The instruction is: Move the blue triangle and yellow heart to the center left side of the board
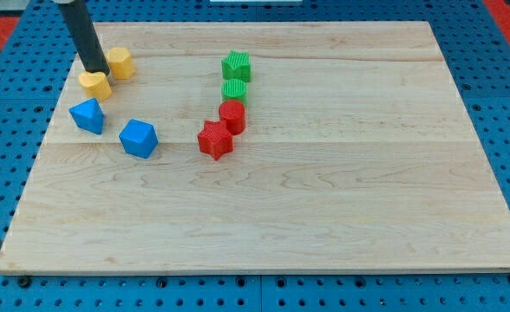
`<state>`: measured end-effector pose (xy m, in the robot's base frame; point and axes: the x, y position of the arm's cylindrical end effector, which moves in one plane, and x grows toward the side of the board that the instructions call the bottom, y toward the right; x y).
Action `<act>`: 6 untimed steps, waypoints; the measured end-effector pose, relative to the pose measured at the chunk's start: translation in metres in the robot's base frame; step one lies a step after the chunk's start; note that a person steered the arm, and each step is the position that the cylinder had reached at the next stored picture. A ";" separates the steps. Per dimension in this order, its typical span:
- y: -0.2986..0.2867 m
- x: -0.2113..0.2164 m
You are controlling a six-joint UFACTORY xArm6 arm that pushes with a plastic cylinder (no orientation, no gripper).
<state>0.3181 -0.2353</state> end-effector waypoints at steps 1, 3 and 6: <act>0.000 0.015; -0.047 -0.034; 0.046 -0.056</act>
